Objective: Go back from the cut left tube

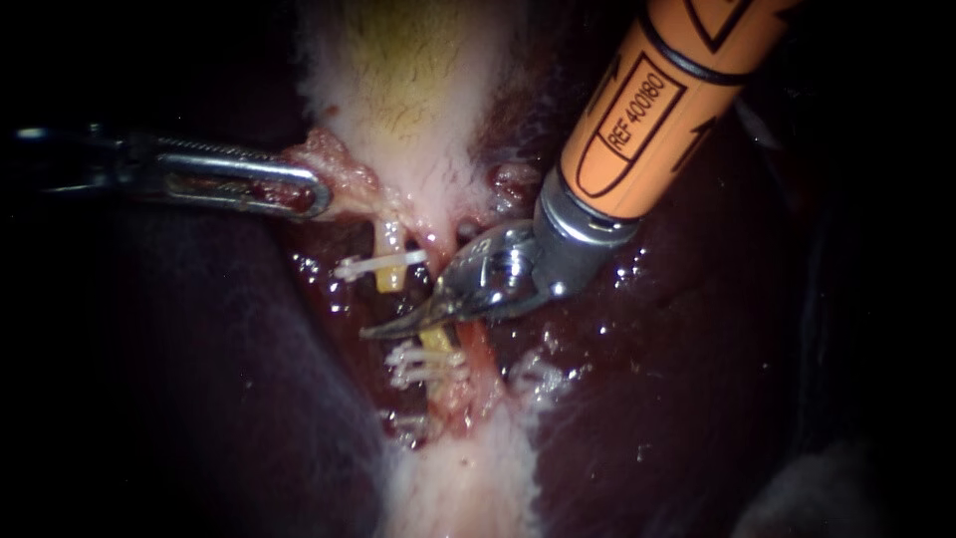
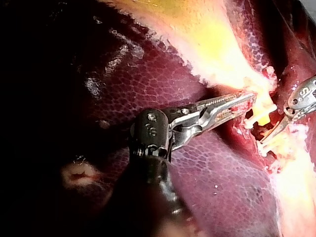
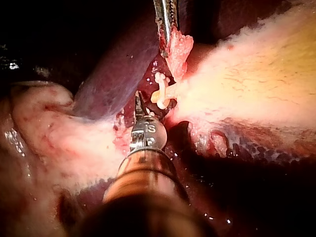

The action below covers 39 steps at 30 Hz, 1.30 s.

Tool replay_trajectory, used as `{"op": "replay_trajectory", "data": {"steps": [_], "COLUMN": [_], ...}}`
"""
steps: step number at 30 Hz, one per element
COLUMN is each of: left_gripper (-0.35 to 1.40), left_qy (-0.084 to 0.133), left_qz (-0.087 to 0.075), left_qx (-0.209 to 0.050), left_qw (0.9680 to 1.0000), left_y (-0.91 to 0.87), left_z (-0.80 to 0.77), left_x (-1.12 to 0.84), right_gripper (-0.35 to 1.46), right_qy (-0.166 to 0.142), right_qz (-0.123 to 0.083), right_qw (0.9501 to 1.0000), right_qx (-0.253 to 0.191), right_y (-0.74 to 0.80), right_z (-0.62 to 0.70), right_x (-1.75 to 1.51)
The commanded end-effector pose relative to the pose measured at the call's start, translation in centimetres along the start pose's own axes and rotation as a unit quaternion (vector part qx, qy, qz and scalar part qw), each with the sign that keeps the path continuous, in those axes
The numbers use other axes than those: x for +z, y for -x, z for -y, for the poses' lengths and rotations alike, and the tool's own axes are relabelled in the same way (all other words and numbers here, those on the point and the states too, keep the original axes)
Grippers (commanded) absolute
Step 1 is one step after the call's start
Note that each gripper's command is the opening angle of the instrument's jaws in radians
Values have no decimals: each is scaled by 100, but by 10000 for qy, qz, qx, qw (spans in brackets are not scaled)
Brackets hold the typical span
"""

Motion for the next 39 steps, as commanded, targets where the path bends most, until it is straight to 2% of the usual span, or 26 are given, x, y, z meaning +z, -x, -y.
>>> {"op": "replay_trajectory", "data": {"steps": [1, 2, 4, 5, 6, 9, 12, 19, 21, 22, 24, 25, 26, 31, 39], "left_gripper": [-35, -35, -35, -35, -35, -35, -35, -35, -35, -35, -35, -35, -35, -35, -35], "left_qy": [-1, -1, -1, -1, -1, -1, -2, -2, -2, -2, -2, -1, 0, -11, -15], "left_qz": [0, 0, 0, 0, 0, 0, 1, 0, 0, 0, 1, 1, 1, -3, -4], "left_qx": [0, 0, 0, 0, 0, 1, 3, 4, 4, 5, 6, 6, 6, 7, 10], "left_qw": [10000, 10000, 10000, 10000, 10000, 10000, 10000, 10000, 10000, 10000, 10000, 10000, 10000, 10000, 10000], "left_y": [0, 0, 0, 0, 0, 0, 1, 1, 1, 1, 2, 2, 2, 2, 3], "left_z": [0, 0, 0, 0, 0, 0, 1, 1, 1, 2, 3, 4, 4, 6, 6], "left_x": [0, 0, 0, 0, 0, 0, 0, 0, 1, 1, 1, 1, 1, 0, 0], "right_gripper": [-35, -35, -35, -11, 26, 79, 105, 116, 123, 130, 140, 143, 143, 143, 143], "right_qy": [-14, -66, -68, -60, -48, -82, -72, -12, 113, 282, 623, 946, 1030, 1381, 1698], "right_qz": [-33, -44, -201, -300, -353, -435, -470, -494, -542, -603, -730, -819, -827, -824, -779], "right_qw": [10000, 10000, 9998, 9995, 9994, 9990, 9989, 9988, 9983, 9974, 9944, 9906, 9891, 9818, 9737], "right_qx": [-1, -5, -16, -19, -18, 8, -18, -73, -156, -267, -440, -555, -652, -1006, -1302], "right_y": [0, 0, 0, 0, -1, -3, -4, -5, -4, -3, 1, 3, 6, 27, 56], "right_z": [0, 0, 2, 3, 5, 7, 8, 8, 10, 14, 21, 26, 30, 52, 60], "right_x": [1, 1, 2, 2, 2, 3, 5, 6, 5, 3, -2, -5, -9, -36, -111]}}
